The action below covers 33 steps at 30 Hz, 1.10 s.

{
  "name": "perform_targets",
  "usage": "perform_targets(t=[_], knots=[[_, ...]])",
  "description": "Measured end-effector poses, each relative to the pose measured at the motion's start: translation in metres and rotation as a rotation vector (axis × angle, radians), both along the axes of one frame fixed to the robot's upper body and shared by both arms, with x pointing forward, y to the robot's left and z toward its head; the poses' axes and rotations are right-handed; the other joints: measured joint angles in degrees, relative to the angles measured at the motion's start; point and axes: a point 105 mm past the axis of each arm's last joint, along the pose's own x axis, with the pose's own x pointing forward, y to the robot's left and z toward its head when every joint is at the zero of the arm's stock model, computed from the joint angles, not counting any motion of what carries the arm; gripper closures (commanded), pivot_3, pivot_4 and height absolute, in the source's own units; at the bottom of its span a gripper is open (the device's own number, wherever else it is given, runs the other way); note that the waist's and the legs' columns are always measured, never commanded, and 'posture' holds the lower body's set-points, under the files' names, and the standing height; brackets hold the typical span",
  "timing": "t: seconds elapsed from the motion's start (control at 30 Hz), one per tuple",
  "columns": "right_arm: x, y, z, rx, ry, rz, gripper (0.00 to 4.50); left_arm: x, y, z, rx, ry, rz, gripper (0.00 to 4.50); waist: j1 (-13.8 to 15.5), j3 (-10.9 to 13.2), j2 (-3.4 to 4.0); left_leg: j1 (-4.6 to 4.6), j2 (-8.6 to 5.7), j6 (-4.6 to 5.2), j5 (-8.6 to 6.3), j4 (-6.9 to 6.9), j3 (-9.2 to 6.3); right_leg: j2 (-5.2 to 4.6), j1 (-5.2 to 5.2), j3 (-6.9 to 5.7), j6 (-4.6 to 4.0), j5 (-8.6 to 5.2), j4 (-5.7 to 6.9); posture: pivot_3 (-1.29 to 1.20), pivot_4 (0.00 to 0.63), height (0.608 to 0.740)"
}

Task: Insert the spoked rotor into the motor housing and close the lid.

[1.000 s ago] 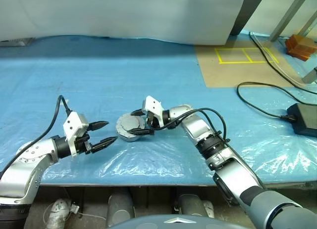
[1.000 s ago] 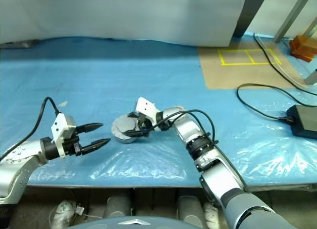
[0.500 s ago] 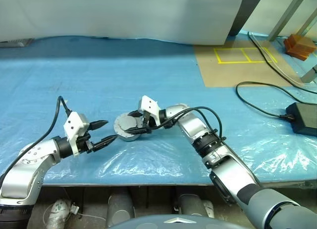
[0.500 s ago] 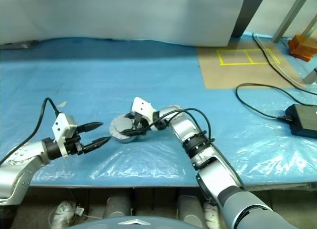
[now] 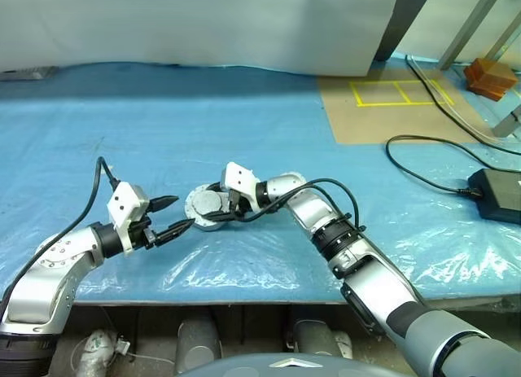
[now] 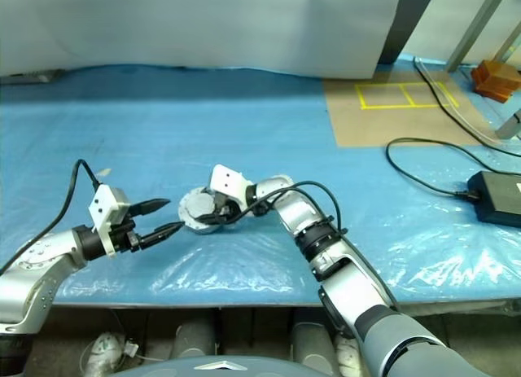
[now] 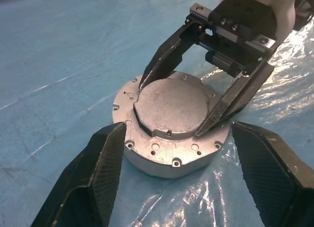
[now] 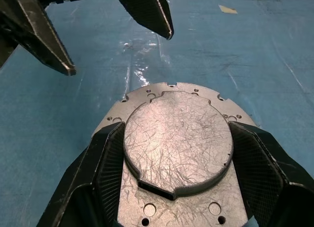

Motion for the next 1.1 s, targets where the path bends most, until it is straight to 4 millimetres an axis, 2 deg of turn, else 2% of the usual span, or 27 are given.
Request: perform_targets(t=[0.1, 0.2, 0.33, 0.4, 0.5, 0.77, 0.8, 1.1], knots=[[0.001, 0.001, -0.004, -0.009, -0.023, -0.011, 1.56, 0.012, 0.0, -0.006, 0.03, 0.002, 0.034, 0.89, 0.0, -0.2, 0.22, 0.52, -0.02, 0.18, -0.12, -0.12, 0.0, -0.03, 0.39, 0.01, 0.3, -0.18, 0.0, 0.0, 0.15, 0.74], [0.002, 0.0, -0.005, -0.006, -0.021, -0.024, 1.56, 0.018, -0.004, -0.009, 0.028, 0.003, 0.042, 0.89, 0.1, -0.2, 0.27, 0.64, -0.04, 0.18, -0.12, -0.21, -0.01, -0.06, 0.42, 0.01, 0.4, -0.24, 0.0, 0.0, 0.15, 0.74], [0.002, -0.002, -0.005, 0.004, 0.008, -0.03, 1.56, 0.022, -0.011, -0.015, 0.019, 0.021, 0.024, 0.89, 0.1, -0.2, 0.3, 0.61, -0.05, 0.18, -0.12, -0.21, -0.01, -0.06, 0.42, 0.0, 0.38, -0.23, -0.03, 0.0, 0.15, 0.74], [0.002, -0.002, -0.005, 0.008, 0.018, -0.026, 1.56, 0.025, -0.01, -0.019, 0.012, 0.031, 0.029, 0.89, 0.1, -0.3, 0.32, 0.57, -0.05, 0.18, -0.12, -0.22, 0.0, -0.05, 0.42, 0.0, 0.0, -0.02, -0.12, 0.0, 0.15, 0.74], [0.002, -0.003, -0.004, 0.014, 0.029, -0.024, 1.56, 0.03, -0.009, -0.025, 0.004, 0.024, 0.041, 1.47, 0.1, -0.3, 0.34, 0.46, -0.04, 0.18, -0.12, -0.22, 0.0, -0.05, 0.4, -0.02, -0.02, -0.01, -0.25, 0.0, 0.15, 0.74], [0.002, -0.007, -0.005, 0.011, 0.03, -0.034, 1.56, 0.029, -0.011, -0.026, -0.046, 0.027, 0.011, 4.26, 0.4, -0.3, 0.39, 0.46, -0.07, 0.19, -0.12, -0.27, 0.0, -0.1, 0.4, -0.02, 0.14, -0.1, -0.28, 0.0, 0.15, 0.74], [0.002, -0.008, -0.006, 0.011, 0.03, -0.034, 1.56, 0.029, -0.01, -0.026, -0.047, 0.028, 0.011, 4.45, 0.4, -0.3, 0.42, 0.46, -0.08, 0.19, -0.12, -0.28, 0.0, -0.11, 0.41, -0.02, 0.28, -0.18, -0.32, 0.0, 0.15, 0.74], [0.0, -0.008, -0.008, 0.012, 0.035, -0.032, 1.56, 0.029, -0.006, -0.035, -0.018, 0.039, 0.016, 4.45, 0.5, -0.8, 0.74, 0.46, -0.12, 0.19, -0.12, -0.73, 0.01, -0.12, 0.46, -0.04, 0.4, -0.25, -0.8, 0.0, 0.15, 0.74]])
